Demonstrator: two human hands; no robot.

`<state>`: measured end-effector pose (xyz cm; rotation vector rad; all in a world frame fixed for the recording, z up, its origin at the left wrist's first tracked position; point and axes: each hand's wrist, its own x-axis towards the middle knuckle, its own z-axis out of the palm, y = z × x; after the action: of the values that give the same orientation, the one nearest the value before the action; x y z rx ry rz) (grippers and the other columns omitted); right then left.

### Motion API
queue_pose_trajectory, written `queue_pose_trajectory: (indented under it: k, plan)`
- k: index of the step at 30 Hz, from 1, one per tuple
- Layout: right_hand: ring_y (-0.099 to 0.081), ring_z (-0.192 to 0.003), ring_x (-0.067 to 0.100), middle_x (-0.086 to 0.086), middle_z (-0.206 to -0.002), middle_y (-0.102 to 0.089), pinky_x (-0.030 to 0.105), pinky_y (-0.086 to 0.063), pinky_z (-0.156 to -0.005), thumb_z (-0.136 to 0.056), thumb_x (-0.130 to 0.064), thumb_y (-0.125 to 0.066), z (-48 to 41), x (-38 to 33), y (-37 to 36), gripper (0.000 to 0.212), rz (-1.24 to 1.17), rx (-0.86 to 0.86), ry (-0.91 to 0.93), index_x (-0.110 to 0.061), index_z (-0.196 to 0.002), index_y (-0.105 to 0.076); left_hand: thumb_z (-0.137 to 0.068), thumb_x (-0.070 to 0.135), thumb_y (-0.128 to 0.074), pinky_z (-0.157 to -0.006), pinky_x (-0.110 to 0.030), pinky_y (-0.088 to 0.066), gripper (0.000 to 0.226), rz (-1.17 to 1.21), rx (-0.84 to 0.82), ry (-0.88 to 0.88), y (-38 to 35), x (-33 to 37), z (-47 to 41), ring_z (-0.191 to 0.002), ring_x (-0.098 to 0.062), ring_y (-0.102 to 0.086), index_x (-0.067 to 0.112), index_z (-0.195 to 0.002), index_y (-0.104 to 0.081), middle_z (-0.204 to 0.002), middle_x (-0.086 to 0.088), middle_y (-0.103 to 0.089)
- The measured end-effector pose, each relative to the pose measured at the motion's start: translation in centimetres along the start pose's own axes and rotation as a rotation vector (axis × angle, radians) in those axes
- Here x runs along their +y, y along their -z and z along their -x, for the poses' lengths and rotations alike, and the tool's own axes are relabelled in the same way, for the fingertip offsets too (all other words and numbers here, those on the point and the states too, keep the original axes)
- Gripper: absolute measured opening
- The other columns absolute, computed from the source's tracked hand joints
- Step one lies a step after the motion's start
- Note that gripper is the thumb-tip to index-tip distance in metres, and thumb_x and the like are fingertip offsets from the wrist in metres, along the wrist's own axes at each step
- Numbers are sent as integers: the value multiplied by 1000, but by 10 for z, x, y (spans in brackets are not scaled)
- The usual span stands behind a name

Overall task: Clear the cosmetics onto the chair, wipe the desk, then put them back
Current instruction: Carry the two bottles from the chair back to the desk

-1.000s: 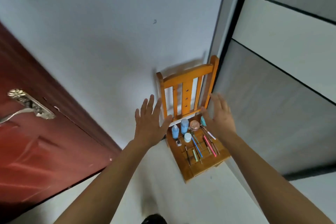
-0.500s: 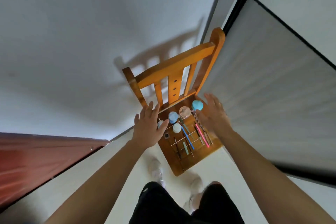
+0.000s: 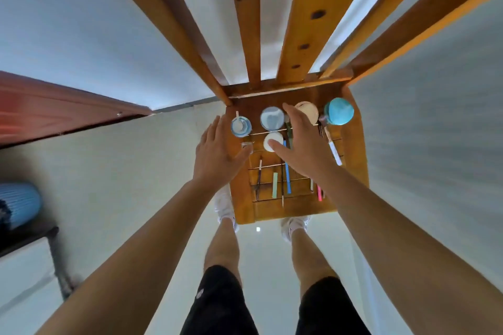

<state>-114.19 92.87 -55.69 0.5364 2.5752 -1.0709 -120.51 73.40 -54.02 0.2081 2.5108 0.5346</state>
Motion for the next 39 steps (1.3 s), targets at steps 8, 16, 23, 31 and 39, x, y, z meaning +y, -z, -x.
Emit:
queue_pose_trajectory:
  k: [8, 16, 23, 31, 39]
  plan:
    - [-57, -124, 15, -4, -137, -61, 12, -45, -88, -83, -49, -77, -38, 18, -42, 75, -147, 138, -8, -26, -144, -42, -79, 50, -77, -96, -36, -51, 64, 269, 63, 4, -44, -19, -46, -112, -9, -58, 33, -134, -51, -129, 10, -64]
    - [-55, -112, 0, -9, -121, -65, 7, -48, -84, -82, -51, -77, -16, -5, -17, 67, -251, 235, -25, -18, -134, -52, -84, 54, -71, -95, -27, -52, 53, 300, 178, -100, -7, -11, -34, -107, -10, -63, 21, -125, -64, -120, 5, -70]
    - [-58, -120, 11, -11, -124, -61, 33, -59, -93, -81, -46, -80, 40, -49, 46, 68, -389, 348, -3, -20, -137, -49, -83, 45, -76, -86, -14, -49, 52, 471, 330, -115, 73, 14, 33, -98, -4, -62, 20, -126, -57, -111, 20, -64]
    - [-57, -120, 4, -15, -132, -62, 14, -51, -88, -77, -50, -80, 115, -168, 144, 70, -477, 201, 239, -30, -138, -52, -80, 38, -80, -87, -26, -58, 59, 614, 597, -139, 206, 69, 167, -101, -18, -66, 14, -127, -53, -114, 3, -66]
    - [-53, -119, -12, -43, -126, -52, 6, -46, -90, -77, -64, -70, 196, -302, 155, 67, -614, 2, 620, -47, -137, -46, -79, 36, -81, -89, -40, -56, 51, 619, 890, -36, 292, 52, 337, -95, -14, -69, 18, -123, -62, -107, 3, -72]
